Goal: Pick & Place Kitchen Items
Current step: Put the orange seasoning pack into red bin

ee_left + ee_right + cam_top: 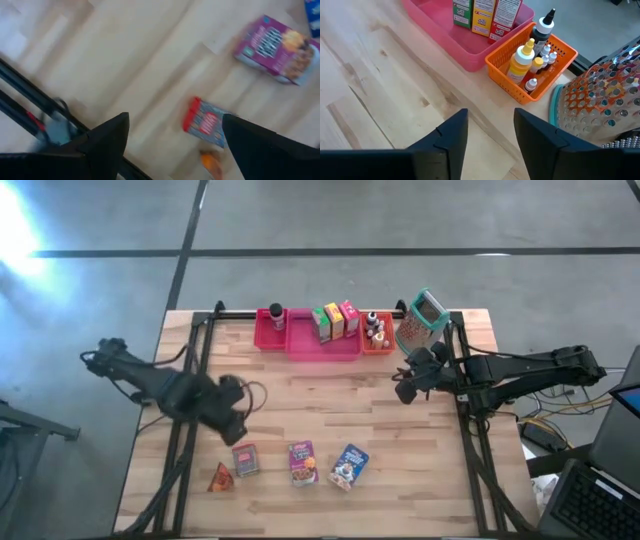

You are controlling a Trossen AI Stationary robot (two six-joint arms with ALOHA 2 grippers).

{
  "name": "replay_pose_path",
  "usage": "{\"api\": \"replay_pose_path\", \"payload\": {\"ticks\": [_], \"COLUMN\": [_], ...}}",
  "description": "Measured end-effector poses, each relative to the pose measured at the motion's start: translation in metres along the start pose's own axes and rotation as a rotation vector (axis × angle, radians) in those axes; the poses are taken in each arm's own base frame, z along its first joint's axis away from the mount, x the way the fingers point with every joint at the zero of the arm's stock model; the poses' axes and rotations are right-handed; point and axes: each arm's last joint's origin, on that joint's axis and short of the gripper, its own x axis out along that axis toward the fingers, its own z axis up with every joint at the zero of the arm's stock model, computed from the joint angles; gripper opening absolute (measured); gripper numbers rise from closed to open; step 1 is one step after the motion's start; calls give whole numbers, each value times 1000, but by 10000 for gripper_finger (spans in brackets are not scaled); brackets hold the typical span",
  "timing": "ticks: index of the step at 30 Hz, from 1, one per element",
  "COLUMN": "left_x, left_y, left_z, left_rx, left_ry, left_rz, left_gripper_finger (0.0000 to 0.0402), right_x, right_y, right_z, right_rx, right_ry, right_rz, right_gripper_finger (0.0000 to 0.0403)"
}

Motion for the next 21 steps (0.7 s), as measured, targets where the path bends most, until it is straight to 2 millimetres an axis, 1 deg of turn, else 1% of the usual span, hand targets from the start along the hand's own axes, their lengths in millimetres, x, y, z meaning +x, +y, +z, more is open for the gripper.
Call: {"api": "replay_pose_path", "payload": {"ticks": [5,8,12,15,18,21], "left_x": [-7,-6,-1,4,11,20], "left_y": [-12,-17,-23,-29,-36,-43], "left_z": [-30,-47,-70,-84,-94,-100], "left_rx": [-90,-135,-195,-259,-285,-280], "left_ry": [19,30,48,106,137,158], "left_rz": [-41,-42,-17,18,54,63], "left_gripper_finger": [323,323,323,323,323,323], "right_x": [0,0,0,0,0,0], "right_y": [0,0,0,0,0,0], "right_z": [0,0,0,0,0,0], "right_rx": [0,0,0,0,0,0], "right_ry": [0,0,0,1,0,0], "right_rz": [0,0,0,1,0,0], "right_gripper_finger": [170,178,188,195,201,205]}}
